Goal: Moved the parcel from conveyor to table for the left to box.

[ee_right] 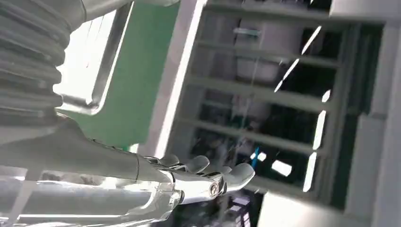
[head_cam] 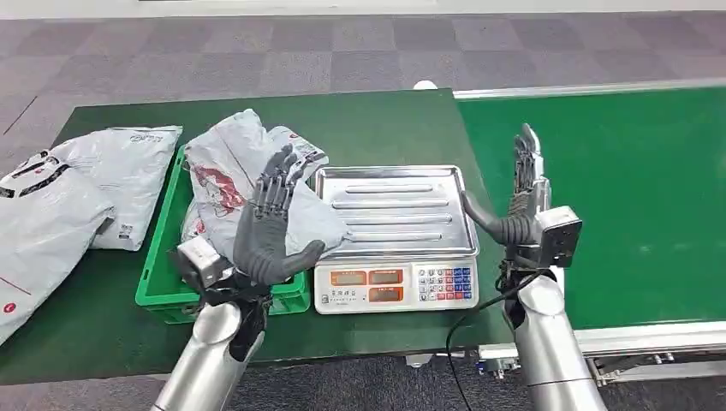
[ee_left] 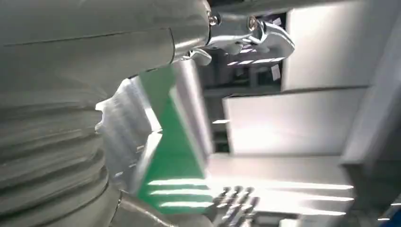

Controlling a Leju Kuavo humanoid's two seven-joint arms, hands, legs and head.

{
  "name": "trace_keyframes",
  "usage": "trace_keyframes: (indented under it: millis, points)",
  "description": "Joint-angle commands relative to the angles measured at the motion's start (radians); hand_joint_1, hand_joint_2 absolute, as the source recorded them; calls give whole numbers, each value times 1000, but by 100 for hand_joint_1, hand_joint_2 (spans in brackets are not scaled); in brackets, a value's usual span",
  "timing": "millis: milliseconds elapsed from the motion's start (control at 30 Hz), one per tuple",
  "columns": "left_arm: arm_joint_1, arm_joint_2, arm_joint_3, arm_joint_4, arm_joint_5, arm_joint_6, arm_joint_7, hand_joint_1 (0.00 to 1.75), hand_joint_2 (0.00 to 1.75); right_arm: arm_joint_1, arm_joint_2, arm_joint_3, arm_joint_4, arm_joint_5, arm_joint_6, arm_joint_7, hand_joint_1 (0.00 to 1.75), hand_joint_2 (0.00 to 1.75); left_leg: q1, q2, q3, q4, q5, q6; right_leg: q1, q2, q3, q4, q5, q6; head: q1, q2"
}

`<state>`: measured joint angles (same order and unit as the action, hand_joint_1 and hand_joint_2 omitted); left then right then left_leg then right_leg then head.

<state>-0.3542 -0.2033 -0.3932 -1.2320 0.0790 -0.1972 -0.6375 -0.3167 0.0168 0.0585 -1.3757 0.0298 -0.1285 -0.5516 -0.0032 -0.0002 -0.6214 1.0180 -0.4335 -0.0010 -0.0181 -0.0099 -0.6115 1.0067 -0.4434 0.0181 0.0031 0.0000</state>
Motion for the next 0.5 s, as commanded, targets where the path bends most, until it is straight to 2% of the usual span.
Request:
trace_keyframes:
  millis: [33,133,200,300,367,500]
  points:
    - [-106,25,-71,262,-19,-4,15,0,175,-59,3,-159,159,-15,-15,-8,0,175,1,-1,4,-2,0,-1,1,-1,5,-3,0,-1,0,0]
    - [-106,20,-59,265,-5,-10,33,0,175,-70,4,-166,182,-22,-16,23,0,175,1,0,4,-2,0,-1,1,1,4,-2,0,-1,0,0]
    - [-123,16,-73,287,-50,39,39,0,175,-94,-1,-179,233,-36,-8,40,0,175,1,0,3,-1,0,-1,1,1,3,-2,0,-1,0,0]
    - [-152,-4,-63,343,-54,45,39,0,175,-123,4,-215,277,-74,9,-14,0,175,2,-1,4,-2,0,-1,2,0,5,-3,1,-1,0,0]
    - [-160,-7,-61,365,-52,43,33,0,175,-99,-5,-198,235,-55,26,-50,0,175,1,-1,2,-1,0,0,1,0,3,-1,0,-1,0,0]
    - [-155,-1,-59,350,-78,55,7,0,175,-21,-2,-143,164,72,-46,-63,0,175,2,-1,4,-2,0,-1,2,0,5,-3,0,-1,0,0]
